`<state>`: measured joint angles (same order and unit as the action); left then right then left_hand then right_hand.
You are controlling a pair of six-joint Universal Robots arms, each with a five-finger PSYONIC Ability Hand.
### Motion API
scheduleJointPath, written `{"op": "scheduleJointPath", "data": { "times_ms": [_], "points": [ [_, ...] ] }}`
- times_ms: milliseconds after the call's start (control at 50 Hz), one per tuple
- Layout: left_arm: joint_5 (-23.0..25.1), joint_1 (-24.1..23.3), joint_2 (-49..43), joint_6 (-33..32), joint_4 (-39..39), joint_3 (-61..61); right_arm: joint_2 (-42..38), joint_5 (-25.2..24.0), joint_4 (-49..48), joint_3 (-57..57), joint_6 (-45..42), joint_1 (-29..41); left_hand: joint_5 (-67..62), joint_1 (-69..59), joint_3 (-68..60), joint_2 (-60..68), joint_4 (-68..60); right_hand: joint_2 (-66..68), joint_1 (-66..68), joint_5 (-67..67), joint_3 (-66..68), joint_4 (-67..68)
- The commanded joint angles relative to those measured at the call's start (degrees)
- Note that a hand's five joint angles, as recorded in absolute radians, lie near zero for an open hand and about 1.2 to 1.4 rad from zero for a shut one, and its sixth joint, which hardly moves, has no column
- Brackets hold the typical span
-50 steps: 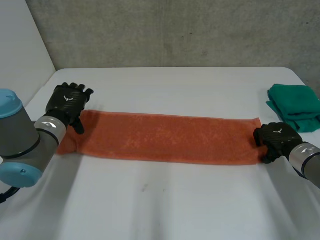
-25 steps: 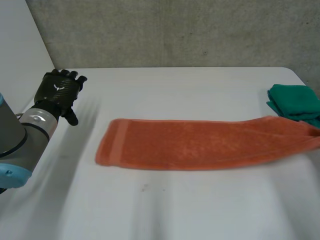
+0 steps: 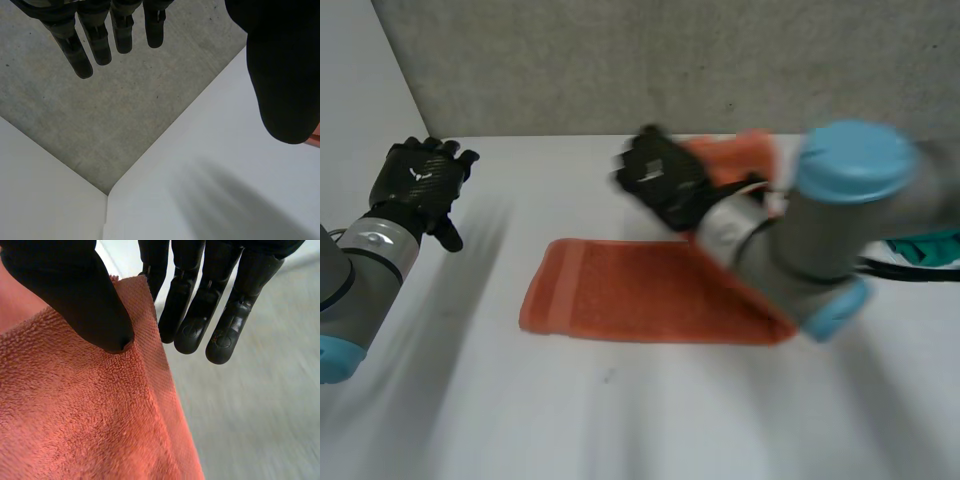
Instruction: Fold the laundry.
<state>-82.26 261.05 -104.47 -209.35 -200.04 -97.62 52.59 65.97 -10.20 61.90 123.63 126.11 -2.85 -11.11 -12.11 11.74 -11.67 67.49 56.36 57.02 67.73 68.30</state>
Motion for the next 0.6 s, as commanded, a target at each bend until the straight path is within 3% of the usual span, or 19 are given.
{"op": "scheduleJointPath", "data": {
  "times_ms": [20,120,140,160,180,200,280,340,480,600],
  "points": [
    [0.0,-0.4,-0.5,0.1,0.0,-0.2,-16.9,-3.4,5.8,-16.3,4.2,9.2,2.8,1.1,2.1,-1.7,1.6,12.5,23.6,13.0,12.3,11.7],
    [0.0,-0.9,-1.1,0.0,-0.1,-0.1,-22.9,-2.6,10.9,-22.0,6.0,11.9,2.8,1.1,2.1,-1.7,1.6,12.5,23.6,13.0,12.3,11.7],
    [0.0,-1.0,-1.3,0.0,-0.1,-0.1,-23.2,-1.9,11.6,-22.6,6.1,12.0,2.8,1.1,2.1,-1.7,1.6,5.6,16.7,6.0,5.3,4.8],
    [0.0,-1.1,-1.4,0.1,-0.1,0.0,-23.4,-1.0,12.0,-23.0,6.2,12.1,2.8,1.1,2.1,-1.7,1.6,-12.5,-1.3,-12.0,-12.7,-13.3],
    [0.0,-1.2,-1.7,0.1,-0.1,0.1,-23.2,1.6,12.5,-23.3,6.4,12.1,2.8,1.1,2.1,-1.7,1.6,-45.8,-34.7,-45.3,-46.0,-46.6],
    [0.0,-1.9,-2.1,0.1,-0.1,0.4,-22.7,3.2,12.7,-23.3,6.5,11.9,2.8,1.1,2.1,-1.7,1.6,-57.5,-46.4,-57.0,-57.7,-58.3],
    [0.0,-5.1,-3.1,0.7,-0.4,1.6,-17.5,11.6,13.4,-21.7,12.1,11.3,2.8,1.1,2.1,-1.7,1.6,-57.5,-46.4,-57.0,-57.7,-58.3],
    [-0.1,-7.1,-3.7,2.0,-0.4,3.0,-11.7,14.8,14.3,-17.5,22.8,9.3,2.8,1.1,2.1,-1.7,1.6,-57.5,-46.4,-57.0,-57.7,-58.3],
    [-0.1,-13.4,-5.8,7.6,-0.4,6.0,1.6,14.6,16.6,-0.2,39.3,-0.9,2.6,0.9,1.9,-1.5,1.5,-57.5,-46.4,-57.0,-57.7,-58.3],
    [-0.6,-17.2,-11.2,8.9,-0.2,9.1,4.4,14.6,15.7,14.4,39.2,-7.3,2.3,0.6,1.6,-1.2,1.1,-57.5,-46.4,-57.0,-57.7,-58.3]
  ]
}}
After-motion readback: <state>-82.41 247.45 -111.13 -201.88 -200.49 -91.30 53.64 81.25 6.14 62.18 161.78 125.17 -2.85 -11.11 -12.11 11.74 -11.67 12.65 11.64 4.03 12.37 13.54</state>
